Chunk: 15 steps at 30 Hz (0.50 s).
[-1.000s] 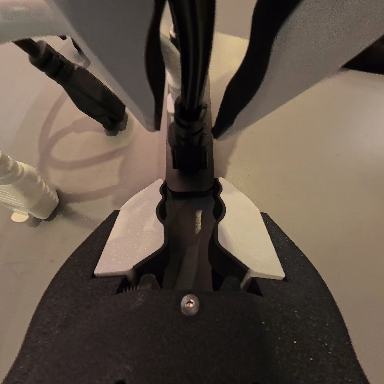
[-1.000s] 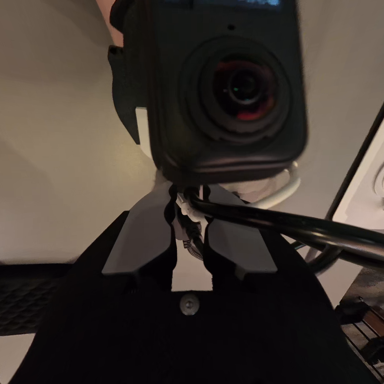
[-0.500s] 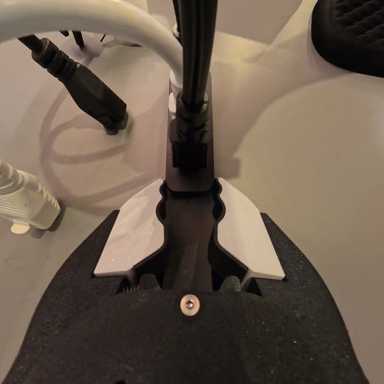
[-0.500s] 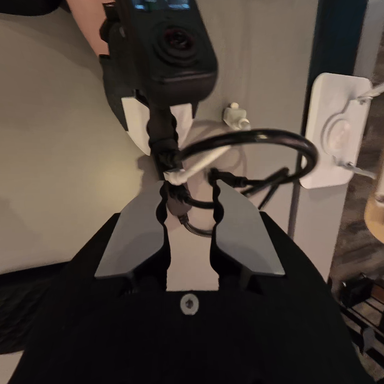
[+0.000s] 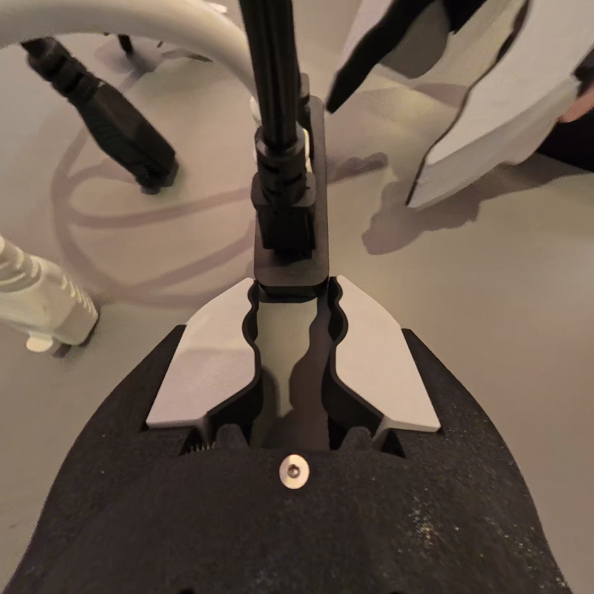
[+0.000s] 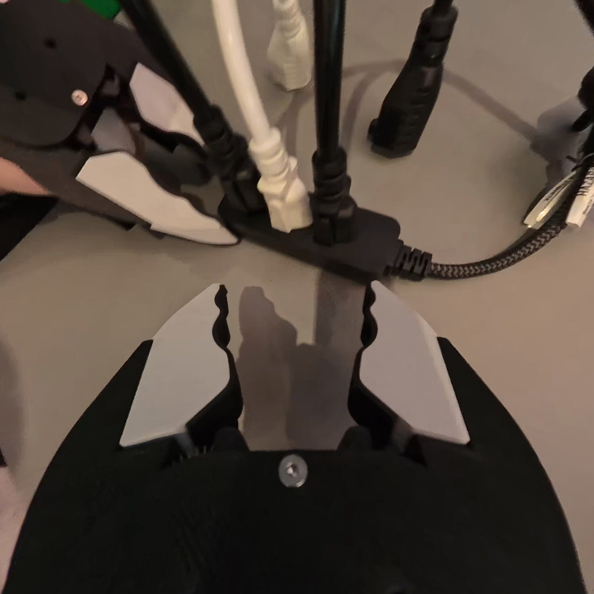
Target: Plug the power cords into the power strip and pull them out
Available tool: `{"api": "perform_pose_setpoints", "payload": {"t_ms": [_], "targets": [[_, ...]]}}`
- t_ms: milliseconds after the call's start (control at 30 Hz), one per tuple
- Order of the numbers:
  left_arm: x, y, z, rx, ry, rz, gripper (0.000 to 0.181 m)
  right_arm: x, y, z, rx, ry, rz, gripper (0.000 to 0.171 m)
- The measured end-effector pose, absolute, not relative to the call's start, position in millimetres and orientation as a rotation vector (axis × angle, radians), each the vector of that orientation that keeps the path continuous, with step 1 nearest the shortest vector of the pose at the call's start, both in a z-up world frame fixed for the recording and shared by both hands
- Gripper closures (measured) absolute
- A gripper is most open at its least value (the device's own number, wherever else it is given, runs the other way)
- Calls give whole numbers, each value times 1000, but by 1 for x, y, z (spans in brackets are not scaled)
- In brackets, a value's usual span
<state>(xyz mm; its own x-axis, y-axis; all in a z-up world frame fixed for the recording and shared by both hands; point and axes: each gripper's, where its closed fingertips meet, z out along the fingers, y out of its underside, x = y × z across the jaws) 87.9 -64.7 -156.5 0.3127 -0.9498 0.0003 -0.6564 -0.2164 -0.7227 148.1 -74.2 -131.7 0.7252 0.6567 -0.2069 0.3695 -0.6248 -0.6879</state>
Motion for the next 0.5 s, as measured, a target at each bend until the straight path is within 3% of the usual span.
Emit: {"api": "perform_pose_setpoints", "payload": {"t_ms": [367, 500], "targets": [[136, -116, -159, -1865, 1611, -637, 129, 155, -86, -134, -2288, -621, 615, 63], [111, -118, -158, -1943, 1553, -535, 140, 166, -74, -117, -2179, -265, 554, 73]]}}
